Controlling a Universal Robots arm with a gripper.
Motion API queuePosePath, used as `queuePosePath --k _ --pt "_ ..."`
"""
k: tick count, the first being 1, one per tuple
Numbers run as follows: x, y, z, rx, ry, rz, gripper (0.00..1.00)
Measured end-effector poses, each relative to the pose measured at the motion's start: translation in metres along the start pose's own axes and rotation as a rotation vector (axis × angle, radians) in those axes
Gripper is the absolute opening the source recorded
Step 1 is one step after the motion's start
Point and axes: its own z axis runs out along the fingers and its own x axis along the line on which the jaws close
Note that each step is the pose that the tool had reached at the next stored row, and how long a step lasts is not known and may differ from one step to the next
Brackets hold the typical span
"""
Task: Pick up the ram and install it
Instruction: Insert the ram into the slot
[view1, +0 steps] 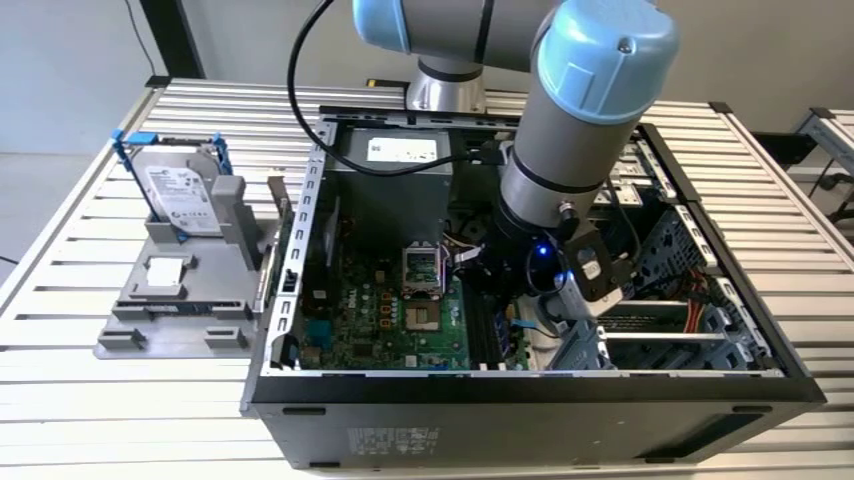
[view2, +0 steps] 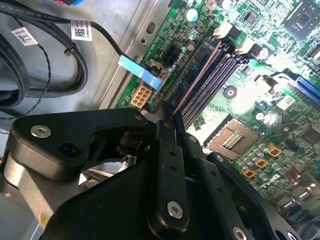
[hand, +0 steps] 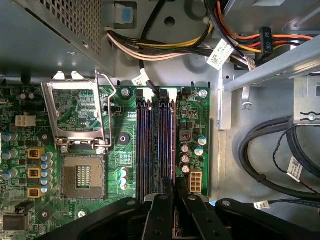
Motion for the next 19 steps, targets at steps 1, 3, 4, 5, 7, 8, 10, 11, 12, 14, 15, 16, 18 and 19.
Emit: queuePosePath --k 1,3,4,5,7,8,10,11,12,14,15,16,18,19 --pt "0.0000 0.0000 -0.0010 0.0001 0.0000 0.000 0.00" --pt "0.0001 0.0001 -0.0040 0.0002 0.0000 0.000 0.00" --pt "0.0002 0.0002 -0.0061 0.0004 0.0003 0.000 0.00" --pt "0.0001 0.0002 -0.0078 0.0005 0.0000 0.000 0.00" --pt "0.0001 0.0003 -0.0088 0.0008 -0.0001 0.003 0.00" --pt "0.0001 0.0003 -0.0088 0.0009 -0.0002 0.005 0.00" --pt "0.0001 0.0002 -0.0077 0.0007 -0.0003 0.011 0.00" --pt "0.0001 0.0002 -0.0070 0.0010 -0.0003 0.013 0.00" --pt "0.0001 0.0002 -0.0061 0.0008 -0.0005 0.016 0.00" --pt "0.0000 0.0001 -0.0046 0.0008 -0.0006 0.021 0.00" --pt "0.0000 0.0001 -0.0038 0.0006 -0.0007 0.024 0.00" --pt "0.0000 0.0001 -0.0029 0.0006 -0.0008 0.026 0.00" --pt "0.0000 0.0000 -0.0011 0.0008 -0.0008 0.030 0.00" --pt "0.0000 0.0000 -0.0007 0.0007 -0.0009 0.031 0.00"
